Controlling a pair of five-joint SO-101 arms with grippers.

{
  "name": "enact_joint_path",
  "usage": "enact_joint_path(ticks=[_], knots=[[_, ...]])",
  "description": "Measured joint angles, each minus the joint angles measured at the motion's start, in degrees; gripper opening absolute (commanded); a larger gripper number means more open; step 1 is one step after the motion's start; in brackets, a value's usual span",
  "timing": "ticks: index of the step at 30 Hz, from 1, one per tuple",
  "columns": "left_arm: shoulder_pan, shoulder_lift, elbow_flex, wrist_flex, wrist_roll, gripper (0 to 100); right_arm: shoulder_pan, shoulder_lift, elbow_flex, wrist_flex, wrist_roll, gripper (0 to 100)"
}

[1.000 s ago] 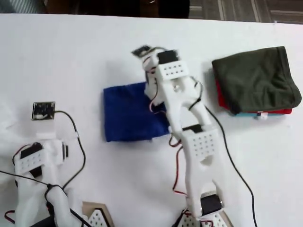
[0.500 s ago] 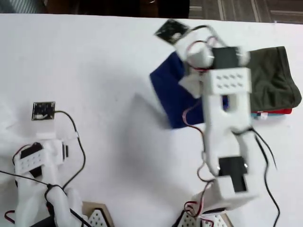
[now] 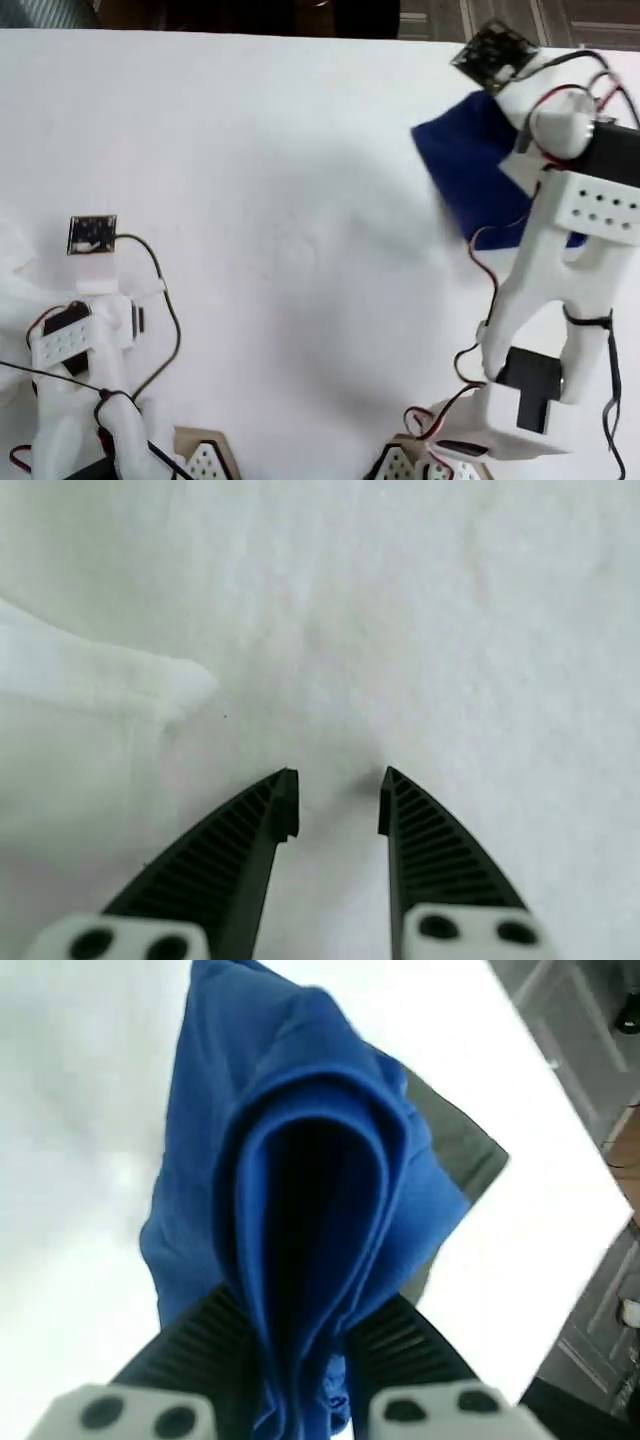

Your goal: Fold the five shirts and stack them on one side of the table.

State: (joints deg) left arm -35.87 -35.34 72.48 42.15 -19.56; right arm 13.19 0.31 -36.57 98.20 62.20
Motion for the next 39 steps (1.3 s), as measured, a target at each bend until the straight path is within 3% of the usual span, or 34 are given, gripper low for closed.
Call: enact_joint_path(ticks=[8, 24, 35, 39], knots=[[0.0, 0.0, 0.0, 0.0, 0.0, 15, 6.9, 12.6, -7.1, -4.5, 1.0, 2.0], [0.0, 0.0, 0.0, 0.0, 0.0, 15, 9.8, 44.2, -26.5, -20.1, 1.1, 2.0], [0.0, 0.0, 0.0, 0.0, 0.0, 15, 14.6, 56.6, -35.8, -23.0, 0.9, 2.6], [0.0, 0.0, 0.0, 0.0, 0.0, 15, 15.8, 58.2, -35.9, -23.1, 0.8, 11.9]])
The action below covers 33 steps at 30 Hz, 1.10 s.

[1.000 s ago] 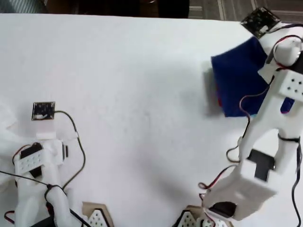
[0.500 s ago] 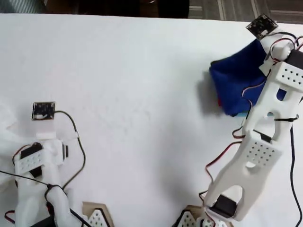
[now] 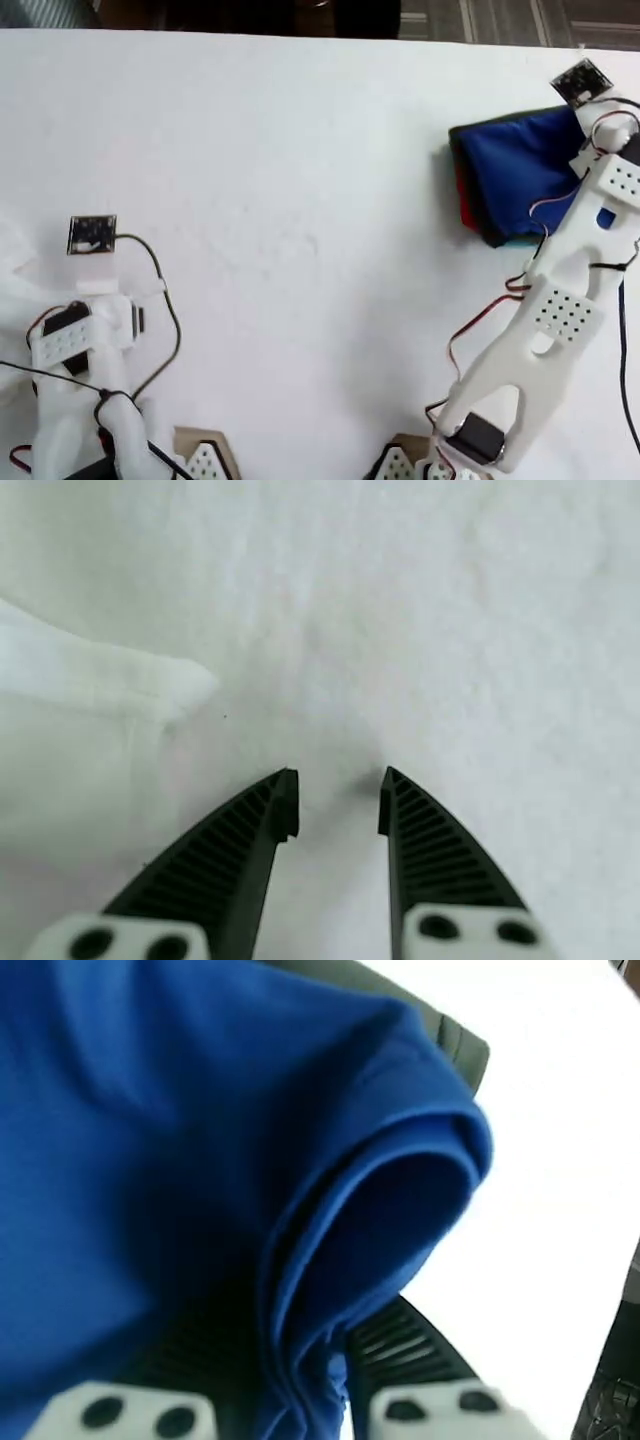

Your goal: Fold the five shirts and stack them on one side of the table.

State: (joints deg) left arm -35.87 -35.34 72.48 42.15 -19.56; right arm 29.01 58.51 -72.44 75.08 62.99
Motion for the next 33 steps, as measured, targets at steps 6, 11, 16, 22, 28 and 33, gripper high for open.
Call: enact_joint_path(ticks=[6, 11, 16, 22, 28, 33], knots=[[0.0, 0.0, 0.0, 0.0, 0.0, 15, 0.3, 0.9, -1.5, 0.4, -7.3, 26.8], [0.0, 0.0, 0.0, 0.0, 0.0, 15, -0.4, 0.8, -9.0, 4.3, -9.8, 20.1], [0.0, 0.0, 0.0, 0.0, 0.0, 15, -3.5, -1.7, -19.5, 4.7, -16.4, 10.8], [0.0, 0.0, 0.2, 0.0, 0.0, 15, -4.2, -2.5, -16.8, -1.8, -25.8, 4.7], [0.0, 0.0, 0.2, -0.1, 0.0, 15, -4.3, 4.8, -13.2, -12.0, -26.6, 2.1], [0.0, 0.0, 0.2, -0.2, 0.0, 15, -4.3, 12.7, -13.1, -21.4, -26.6, 2.0]])
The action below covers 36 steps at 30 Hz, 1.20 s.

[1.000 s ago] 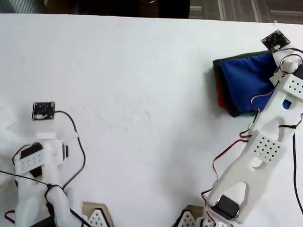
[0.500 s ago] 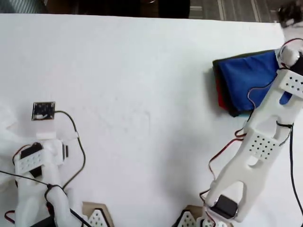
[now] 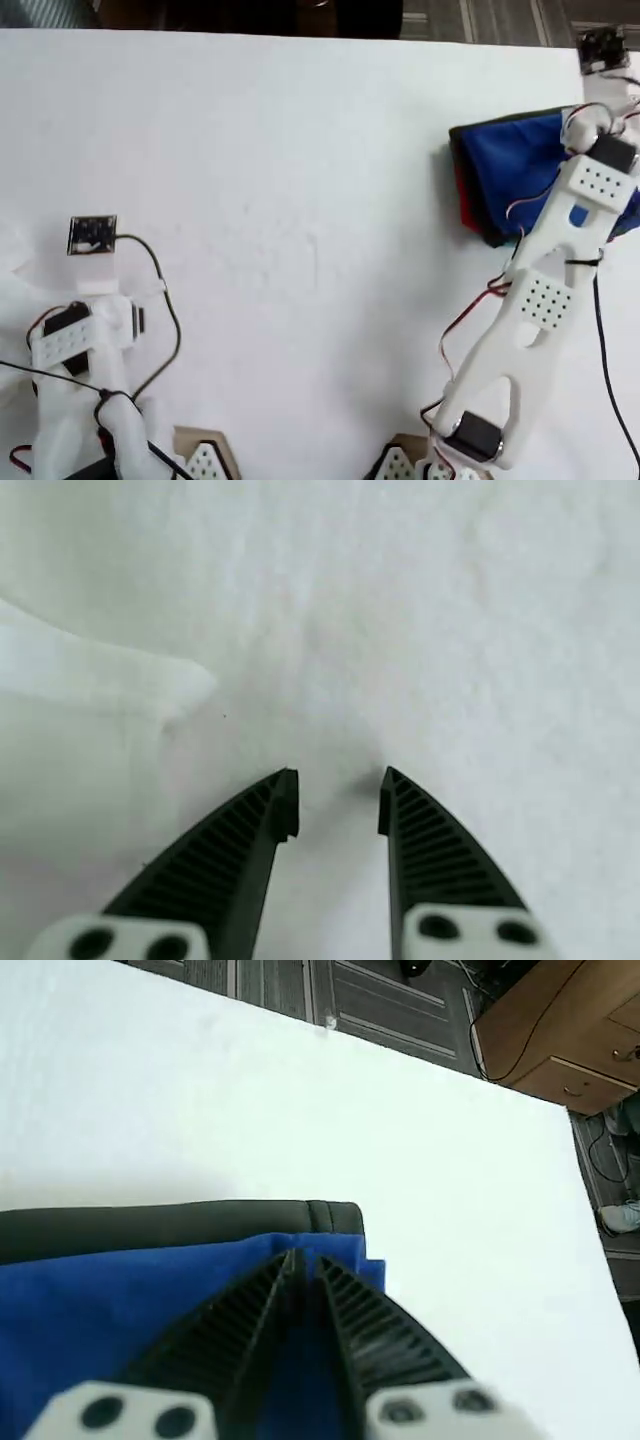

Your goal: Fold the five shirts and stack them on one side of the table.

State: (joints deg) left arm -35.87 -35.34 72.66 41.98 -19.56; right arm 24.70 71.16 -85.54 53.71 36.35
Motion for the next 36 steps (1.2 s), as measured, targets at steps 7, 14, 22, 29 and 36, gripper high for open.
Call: enact_joint_path(ticks=[7, 14, 22, 29, 36], knots=[[0.0, 0.0, 0.0, 0.0, 0.0, 15, 0.1, 8.7, 0.0, -10.3, -0.2, 2.0], [0.0, 0.0, 0.0, 0.0, 0.0, 15, 0.6, 10.0, -0.4, -10.6, -0.4, 2.0], [0.0, 0.0, 0.0, 0.0, 0.0, 15, 1.1, 4.7, -7.2, 1.2, -2.7, 2.1], [0.0, 0.0, 0.0, 0.0, 0.0, 15, 3.3, -5.7, -7.2, 12.9, -8.1, 2.1], [0.0, 0.0, 0.0, 0.0, 0.0, 15, 6.3, -14.2, -7.4, 31.8, -8.4, 2.0]])
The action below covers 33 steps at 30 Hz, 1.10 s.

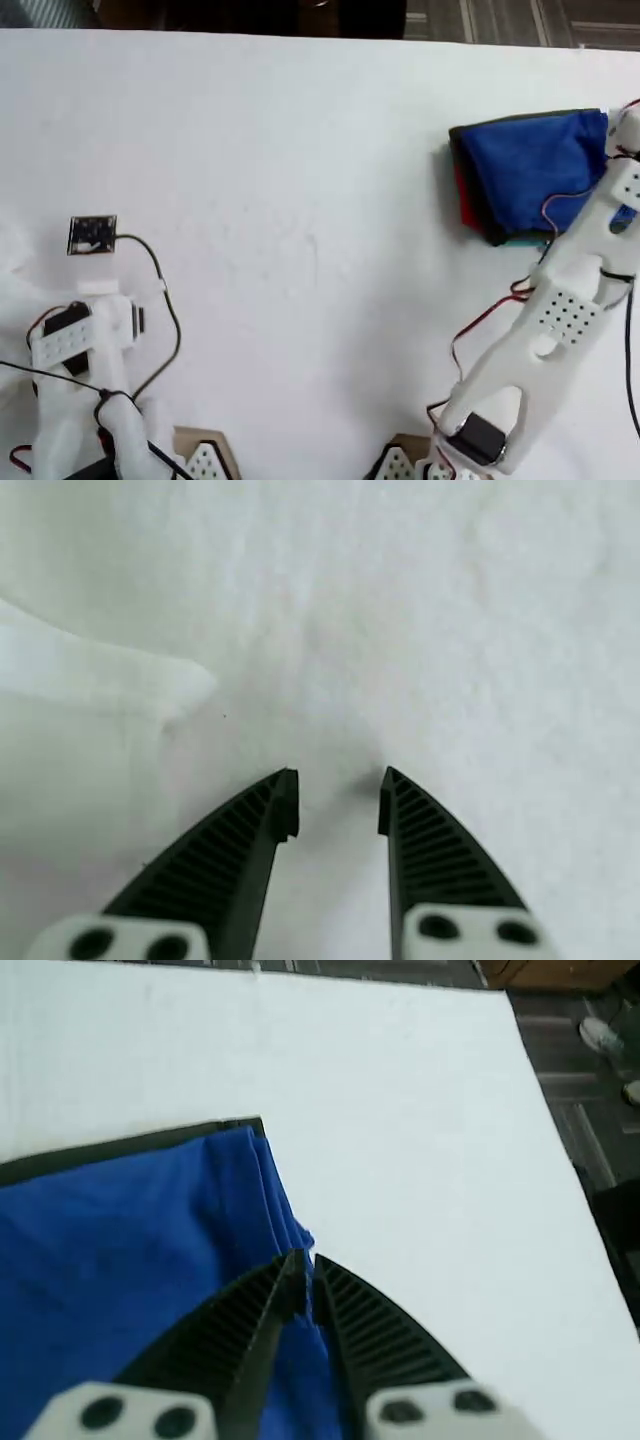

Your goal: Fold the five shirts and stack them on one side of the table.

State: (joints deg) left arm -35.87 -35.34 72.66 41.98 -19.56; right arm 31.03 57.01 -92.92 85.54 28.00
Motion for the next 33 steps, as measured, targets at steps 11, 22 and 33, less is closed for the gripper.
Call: enact_joint_path(ticks=[11, 22, 33], knots=[[0.0, 0.0, 0.0, 0.0, 0.0, 15, 6.0, 2.0, -0.4, 9.4, 0.0, 2.0], [0.0, 0.0, 0.0, 0.0, 0.0, 15, 6.9, 10.9, -0.6, 6.3, -0.4, 2.0], [0.0, 0.0, 0.0, 0.0, 0.0, 15, 3.8, -2.0, -0.6, 14.1, -4.2, 1.9]])
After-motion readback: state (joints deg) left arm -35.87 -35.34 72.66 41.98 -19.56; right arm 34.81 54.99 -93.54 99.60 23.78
